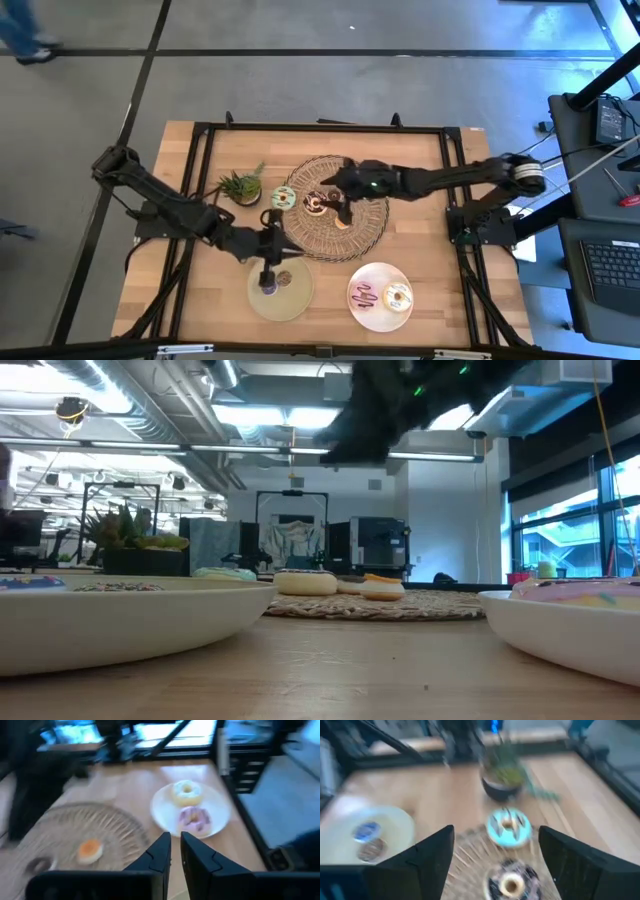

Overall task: Pick & Place donuts
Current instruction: Put the big black donut on the white plate

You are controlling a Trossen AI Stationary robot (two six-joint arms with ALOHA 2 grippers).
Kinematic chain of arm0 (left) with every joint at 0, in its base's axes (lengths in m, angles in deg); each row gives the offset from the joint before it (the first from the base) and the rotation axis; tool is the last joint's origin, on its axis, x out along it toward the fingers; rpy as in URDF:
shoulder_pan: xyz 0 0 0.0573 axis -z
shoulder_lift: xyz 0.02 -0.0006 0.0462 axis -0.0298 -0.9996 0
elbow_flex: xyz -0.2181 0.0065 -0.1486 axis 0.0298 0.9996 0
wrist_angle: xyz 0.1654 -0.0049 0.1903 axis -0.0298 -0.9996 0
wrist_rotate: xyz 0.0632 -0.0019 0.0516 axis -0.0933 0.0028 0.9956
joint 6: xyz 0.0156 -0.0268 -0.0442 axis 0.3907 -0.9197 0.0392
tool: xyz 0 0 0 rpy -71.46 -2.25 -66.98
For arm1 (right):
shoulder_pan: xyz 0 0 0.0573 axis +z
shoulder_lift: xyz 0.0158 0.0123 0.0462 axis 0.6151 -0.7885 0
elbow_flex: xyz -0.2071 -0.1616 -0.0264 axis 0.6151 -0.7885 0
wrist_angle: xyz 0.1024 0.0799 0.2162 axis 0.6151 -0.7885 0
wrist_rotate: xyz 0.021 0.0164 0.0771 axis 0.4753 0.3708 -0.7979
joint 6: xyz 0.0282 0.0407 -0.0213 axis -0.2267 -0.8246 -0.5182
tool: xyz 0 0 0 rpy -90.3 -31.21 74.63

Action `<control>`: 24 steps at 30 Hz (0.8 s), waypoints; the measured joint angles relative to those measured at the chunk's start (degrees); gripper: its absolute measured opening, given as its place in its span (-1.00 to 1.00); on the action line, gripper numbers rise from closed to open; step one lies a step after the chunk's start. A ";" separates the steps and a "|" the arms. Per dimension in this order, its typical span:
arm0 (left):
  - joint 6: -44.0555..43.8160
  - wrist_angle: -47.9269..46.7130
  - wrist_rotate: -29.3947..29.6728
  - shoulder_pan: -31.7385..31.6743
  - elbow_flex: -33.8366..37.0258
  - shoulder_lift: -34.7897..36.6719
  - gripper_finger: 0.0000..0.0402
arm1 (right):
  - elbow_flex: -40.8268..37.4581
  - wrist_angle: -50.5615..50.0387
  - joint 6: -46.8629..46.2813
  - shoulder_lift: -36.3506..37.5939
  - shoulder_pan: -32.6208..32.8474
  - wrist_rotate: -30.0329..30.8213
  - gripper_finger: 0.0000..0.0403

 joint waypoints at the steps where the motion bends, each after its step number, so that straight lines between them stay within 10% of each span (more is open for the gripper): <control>1: 1.33 0.27 -1.83 -0.76 0.00 0.00 -0.81 | 0.83 -1.56 -0.84 -1.31 -0.75 0.00 0.45; 11: 8.00 14.17 -14.06 -8.90 10.34 11.34 -0.82 | 10.44 -12.84 -1.40 -13.10 -4.70 0.01 0.41; 24: 9.44 38.77 -12.21 -11.11 31.56 20.02 -0.86 | 18.24 -21.70 1.83 -23.24 -5.87 0.00 0.40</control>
